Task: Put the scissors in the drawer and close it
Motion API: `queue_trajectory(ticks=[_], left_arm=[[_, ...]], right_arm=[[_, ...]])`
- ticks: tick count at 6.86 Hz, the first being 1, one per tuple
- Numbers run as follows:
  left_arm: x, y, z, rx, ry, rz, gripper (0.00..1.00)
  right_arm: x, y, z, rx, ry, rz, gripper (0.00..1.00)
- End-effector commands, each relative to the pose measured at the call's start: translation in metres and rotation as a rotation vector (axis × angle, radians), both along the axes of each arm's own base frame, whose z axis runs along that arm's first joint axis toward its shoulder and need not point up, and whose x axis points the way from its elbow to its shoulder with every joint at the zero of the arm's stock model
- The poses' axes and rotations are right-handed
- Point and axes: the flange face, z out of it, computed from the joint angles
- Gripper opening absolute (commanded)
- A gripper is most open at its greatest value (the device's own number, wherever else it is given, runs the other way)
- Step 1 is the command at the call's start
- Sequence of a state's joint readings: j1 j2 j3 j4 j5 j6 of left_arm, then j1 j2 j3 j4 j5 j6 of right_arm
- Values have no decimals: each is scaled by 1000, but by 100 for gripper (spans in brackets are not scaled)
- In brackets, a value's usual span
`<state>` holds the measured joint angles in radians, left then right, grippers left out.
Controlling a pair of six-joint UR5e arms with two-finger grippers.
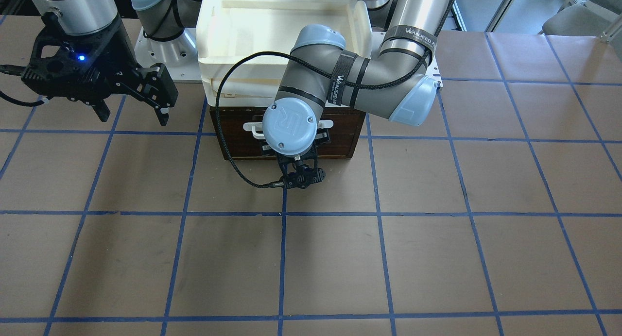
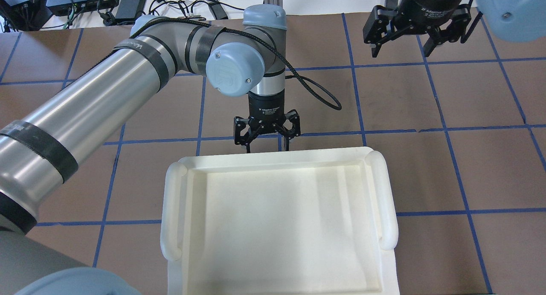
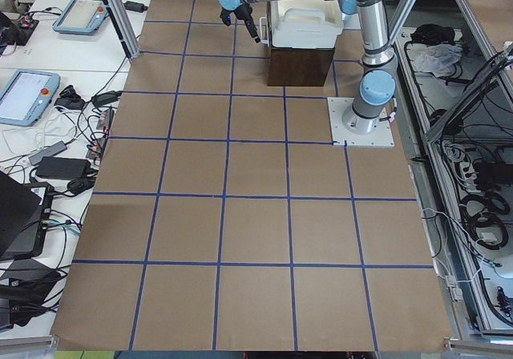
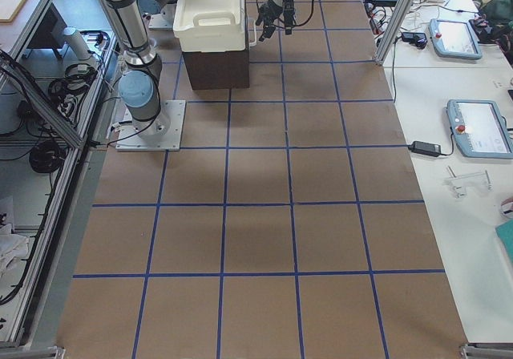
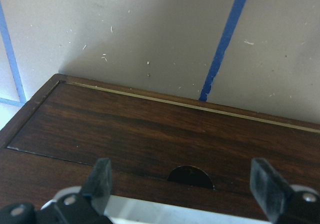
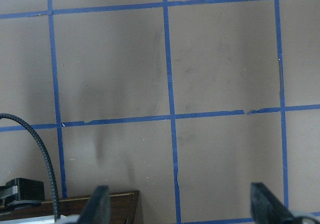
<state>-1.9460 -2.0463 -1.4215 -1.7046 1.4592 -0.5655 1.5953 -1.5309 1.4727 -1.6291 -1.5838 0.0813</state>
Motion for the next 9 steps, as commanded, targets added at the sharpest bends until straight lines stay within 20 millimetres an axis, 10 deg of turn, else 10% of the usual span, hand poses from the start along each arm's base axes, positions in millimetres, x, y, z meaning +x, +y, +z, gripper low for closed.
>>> queue_trajectory(ticks=[1, 5, 9], left_arm=[[6, -8, 7, -19, 12, 7, 100], [96, -92, 108, -318, 124, 70, 100], [257, -84, 224, -518, 96, -87, 100]], right_arm=[[0, 0, 0, 0, 1, 0, 100], [0, 0, 0, 0, 1, 0, 100], [0, 0, -1, 1, 1, 0, 100]])
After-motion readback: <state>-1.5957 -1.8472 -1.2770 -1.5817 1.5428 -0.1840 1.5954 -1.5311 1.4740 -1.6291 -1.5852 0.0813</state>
